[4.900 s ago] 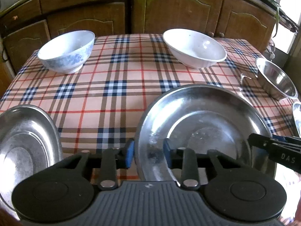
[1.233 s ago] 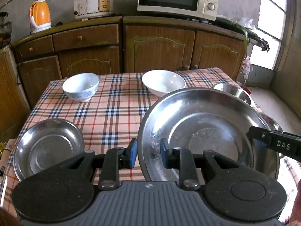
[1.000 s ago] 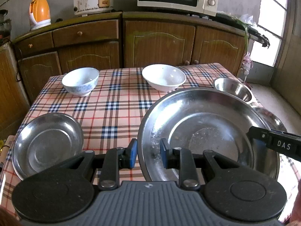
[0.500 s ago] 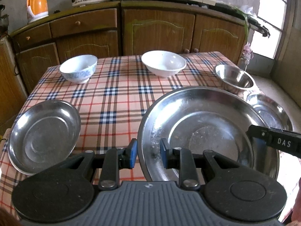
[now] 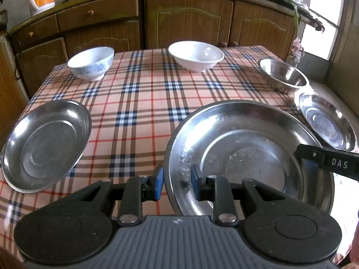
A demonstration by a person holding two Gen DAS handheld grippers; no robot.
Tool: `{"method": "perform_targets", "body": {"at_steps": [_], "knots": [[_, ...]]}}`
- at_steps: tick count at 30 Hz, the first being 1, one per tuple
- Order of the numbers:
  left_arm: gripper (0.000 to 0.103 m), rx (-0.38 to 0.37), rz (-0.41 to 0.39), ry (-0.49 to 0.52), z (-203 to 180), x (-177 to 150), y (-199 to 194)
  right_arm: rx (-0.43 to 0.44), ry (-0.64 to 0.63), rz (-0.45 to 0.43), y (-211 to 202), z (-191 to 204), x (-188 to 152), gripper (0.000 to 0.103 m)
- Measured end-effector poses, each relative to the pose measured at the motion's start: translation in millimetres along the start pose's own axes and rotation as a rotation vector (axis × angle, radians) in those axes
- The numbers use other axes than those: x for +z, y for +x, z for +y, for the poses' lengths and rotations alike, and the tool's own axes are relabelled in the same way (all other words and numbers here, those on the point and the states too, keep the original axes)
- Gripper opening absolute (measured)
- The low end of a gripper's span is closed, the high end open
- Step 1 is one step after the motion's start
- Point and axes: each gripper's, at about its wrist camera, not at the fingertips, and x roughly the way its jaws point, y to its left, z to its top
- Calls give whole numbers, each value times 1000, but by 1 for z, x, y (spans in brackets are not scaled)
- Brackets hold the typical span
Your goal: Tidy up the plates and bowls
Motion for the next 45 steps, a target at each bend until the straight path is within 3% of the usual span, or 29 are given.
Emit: {"method": "perform_targets", "body": {"at_steps": [28,45], "knots": [[26,20,50,-15,5,-11,22,-6,-2,63,26,2,-17,28],[29,-5,78,-59,13,-13,30,-7,-6,78,30,3,-18,31]]}}
